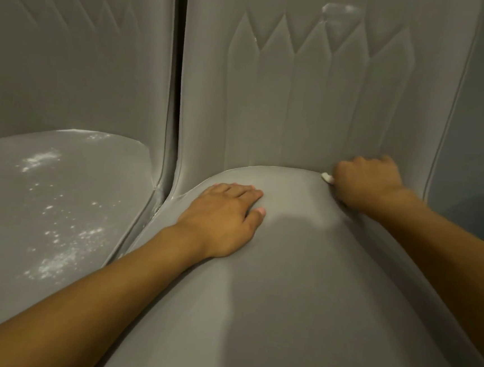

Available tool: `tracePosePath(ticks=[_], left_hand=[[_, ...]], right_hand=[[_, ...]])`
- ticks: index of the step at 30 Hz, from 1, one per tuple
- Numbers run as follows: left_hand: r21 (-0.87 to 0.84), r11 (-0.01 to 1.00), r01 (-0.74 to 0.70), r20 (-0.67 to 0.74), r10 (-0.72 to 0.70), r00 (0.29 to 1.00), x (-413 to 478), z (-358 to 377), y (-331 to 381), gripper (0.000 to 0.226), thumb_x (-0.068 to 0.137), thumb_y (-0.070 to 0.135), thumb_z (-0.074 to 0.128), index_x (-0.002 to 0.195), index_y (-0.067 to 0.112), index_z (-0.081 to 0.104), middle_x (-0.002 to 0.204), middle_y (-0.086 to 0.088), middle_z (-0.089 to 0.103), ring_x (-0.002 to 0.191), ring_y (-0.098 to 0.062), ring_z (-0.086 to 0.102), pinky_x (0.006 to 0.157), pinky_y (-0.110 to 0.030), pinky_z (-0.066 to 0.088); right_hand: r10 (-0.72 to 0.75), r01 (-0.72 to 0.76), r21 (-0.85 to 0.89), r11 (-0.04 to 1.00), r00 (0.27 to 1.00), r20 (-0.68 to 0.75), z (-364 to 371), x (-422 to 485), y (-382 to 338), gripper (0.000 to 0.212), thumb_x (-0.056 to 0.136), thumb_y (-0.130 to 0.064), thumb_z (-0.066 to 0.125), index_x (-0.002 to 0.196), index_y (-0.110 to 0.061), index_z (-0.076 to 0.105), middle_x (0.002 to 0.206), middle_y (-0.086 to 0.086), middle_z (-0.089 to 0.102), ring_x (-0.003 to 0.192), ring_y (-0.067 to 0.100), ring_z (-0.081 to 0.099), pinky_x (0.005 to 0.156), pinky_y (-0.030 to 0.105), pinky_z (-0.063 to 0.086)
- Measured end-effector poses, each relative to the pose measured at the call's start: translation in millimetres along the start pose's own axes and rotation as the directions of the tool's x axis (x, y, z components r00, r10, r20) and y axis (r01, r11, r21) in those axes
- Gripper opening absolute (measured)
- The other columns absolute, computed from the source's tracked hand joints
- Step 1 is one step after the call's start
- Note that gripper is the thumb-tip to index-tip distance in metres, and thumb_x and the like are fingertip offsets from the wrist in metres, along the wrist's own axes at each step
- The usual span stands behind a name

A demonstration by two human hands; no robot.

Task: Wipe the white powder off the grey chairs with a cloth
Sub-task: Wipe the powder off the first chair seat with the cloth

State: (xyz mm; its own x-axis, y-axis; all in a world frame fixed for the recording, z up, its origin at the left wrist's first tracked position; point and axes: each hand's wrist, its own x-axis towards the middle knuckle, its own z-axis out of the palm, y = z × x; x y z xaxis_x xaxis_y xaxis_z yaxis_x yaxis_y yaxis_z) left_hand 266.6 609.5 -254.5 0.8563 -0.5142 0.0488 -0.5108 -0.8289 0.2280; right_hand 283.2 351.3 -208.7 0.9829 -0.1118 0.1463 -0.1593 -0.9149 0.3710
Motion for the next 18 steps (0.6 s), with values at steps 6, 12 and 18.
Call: tracePosePath(ticks=[6,12,18], left_hand=[[0.031,0.999,0.008,-0.004,-0.008,1.000,1,3,1,0.056,0.106,0.052,0.022,0.159,0.032,0.028,0.166,0.008,0.026,0.152,-0.016,0.021,0.126,-0.038,0.013],[0.046,0.999,-0.005,0.001,0.005,1.000,1,2,0,0.072,0.095,0.063,0.009,0.158,0.034,0.028,0.165,0.010,0.027,0.152,-0.014,0.023,0.126,-0.036,0.014],[0.041,0.999,0.005,0.000,-0.005,1.000,0,0,-2,0.060,0.104,0.059,0.020,0.159,0.035,0.026,0.166,0.012,0.025,0.153,-0.013,0.021,0.124,-0.030,0.011]], right_hand=[[-0.002,-0.001,-0.076,0.997,0.999,-0.034,2,-32,25,0.031,0.102,-0.035,0.044,0.097,-0.017,0.069,0.102,0.005,0.068,0.093,0.029,0.067,0.072,0.031,0.038],[-0.128,0.128,-0.010,0.992,0.980,-0.155,15,-12,2,0.028,0.102,-0.028,0.045,0.120,-0.033,0.066,0.109,0.003,0.057,0.101,0.026,0.062,0.084,0.036,0.037],[-0.053,0.053,-0.081,0.995,0.999,0.000,7,-45,29,0.032,0.107,-0.025,0.035,0.118,-0.018,0.065,0.116,0.009,0.059,0.103,0.030,0.063,0.072,0.034,0.032]])
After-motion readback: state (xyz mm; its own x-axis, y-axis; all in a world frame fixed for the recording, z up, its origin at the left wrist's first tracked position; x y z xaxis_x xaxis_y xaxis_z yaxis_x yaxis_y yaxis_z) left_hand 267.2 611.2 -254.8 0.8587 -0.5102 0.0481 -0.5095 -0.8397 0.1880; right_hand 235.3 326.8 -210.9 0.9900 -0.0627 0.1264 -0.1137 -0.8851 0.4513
